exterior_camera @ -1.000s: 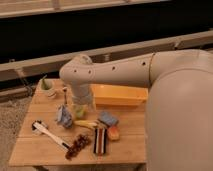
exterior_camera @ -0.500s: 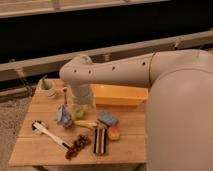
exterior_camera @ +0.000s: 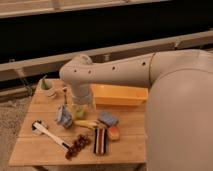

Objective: Place grapes in table surface

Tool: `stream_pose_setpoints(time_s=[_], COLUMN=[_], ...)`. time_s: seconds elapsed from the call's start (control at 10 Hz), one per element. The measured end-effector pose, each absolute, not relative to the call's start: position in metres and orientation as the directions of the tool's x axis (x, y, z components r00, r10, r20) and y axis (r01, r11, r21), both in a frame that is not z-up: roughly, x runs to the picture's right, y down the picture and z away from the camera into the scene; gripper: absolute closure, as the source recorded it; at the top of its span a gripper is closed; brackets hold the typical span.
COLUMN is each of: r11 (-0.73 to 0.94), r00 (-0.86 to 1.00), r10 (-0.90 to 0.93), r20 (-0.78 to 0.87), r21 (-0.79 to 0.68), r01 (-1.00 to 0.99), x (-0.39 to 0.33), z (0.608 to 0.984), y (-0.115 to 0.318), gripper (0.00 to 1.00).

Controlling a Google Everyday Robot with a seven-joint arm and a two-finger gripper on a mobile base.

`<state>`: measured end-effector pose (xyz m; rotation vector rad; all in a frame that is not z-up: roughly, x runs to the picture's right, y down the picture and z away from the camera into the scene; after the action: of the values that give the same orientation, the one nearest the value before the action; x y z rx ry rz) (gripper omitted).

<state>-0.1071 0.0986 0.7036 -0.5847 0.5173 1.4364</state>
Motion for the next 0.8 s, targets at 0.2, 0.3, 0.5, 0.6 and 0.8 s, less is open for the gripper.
stream_pose_setpoints(time_s=[0.2, 0.3, 0.5, 0.6, 0.8], r11=[0.043, 0.043, 0.043, 0.044, 0.038], r00=[0.072, 0.072, 0.071, 0.069, 0.07], r10=[0.756, 0.756, 0.756, 0.758, 0.761], r20=[-0.65, -0.65, -0.65, -0.648, -0.645], r21=[-0.061, -0.061, -0.059, -0.055, -0.063], r01=[-0.997, -0.997, -0.997, -0.997, -0.997], x=[-0.107, -0.107, -0.107, -0.106, -0.112], z=[0.704, 0.704, 0.704, 0.704, 0.695], y=[0.099, 0.099, 0.099, 0.104, 0.125], gripper=[0.35, 0.35, 0.35, 0.35, 0.35])
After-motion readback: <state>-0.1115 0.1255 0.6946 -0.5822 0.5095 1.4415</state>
